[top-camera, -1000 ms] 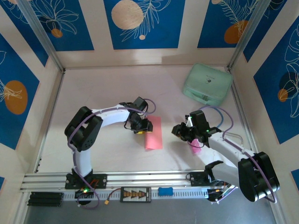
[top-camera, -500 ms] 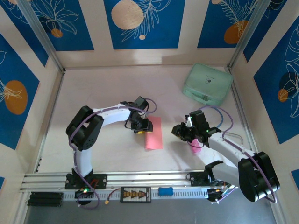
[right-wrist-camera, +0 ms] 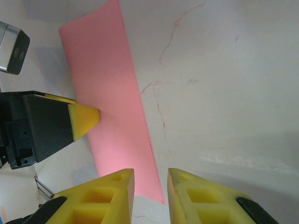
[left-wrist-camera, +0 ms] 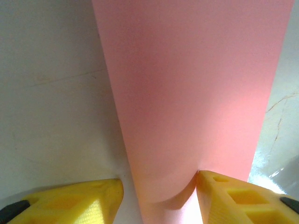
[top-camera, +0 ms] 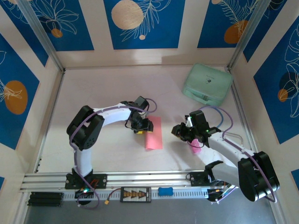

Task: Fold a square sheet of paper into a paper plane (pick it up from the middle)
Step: Hold the square sheet of paper at the center of the table.

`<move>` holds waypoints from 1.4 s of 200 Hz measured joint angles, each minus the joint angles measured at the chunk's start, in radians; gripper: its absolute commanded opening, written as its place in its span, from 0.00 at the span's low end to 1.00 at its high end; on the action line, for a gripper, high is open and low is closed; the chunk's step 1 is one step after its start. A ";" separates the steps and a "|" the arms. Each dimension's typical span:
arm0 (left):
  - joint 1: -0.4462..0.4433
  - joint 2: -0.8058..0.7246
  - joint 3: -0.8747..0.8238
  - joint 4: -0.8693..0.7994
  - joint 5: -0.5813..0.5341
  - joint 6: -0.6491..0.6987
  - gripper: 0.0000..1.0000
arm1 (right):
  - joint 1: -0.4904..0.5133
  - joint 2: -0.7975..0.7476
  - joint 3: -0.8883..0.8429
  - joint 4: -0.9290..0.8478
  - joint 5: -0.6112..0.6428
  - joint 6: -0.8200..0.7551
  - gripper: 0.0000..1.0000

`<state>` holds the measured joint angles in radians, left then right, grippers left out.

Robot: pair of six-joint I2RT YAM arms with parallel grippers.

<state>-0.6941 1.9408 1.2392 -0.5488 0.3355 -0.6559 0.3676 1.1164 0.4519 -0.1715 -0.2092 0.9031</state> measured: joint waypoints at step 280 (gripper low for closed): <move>-0.009 0.025 0.035 -0.043 -0.005 0.011 0.53 | 0.111 0.228 0.086 0.108 0.005 -0.008 0.09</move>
<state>-0.7033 1.9656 1.2747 -0.5919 0.3305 -0.6449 0.4782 1.3441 0.5377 -0.0635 -0.2043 0.8955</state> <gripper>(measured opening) 0.527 0.104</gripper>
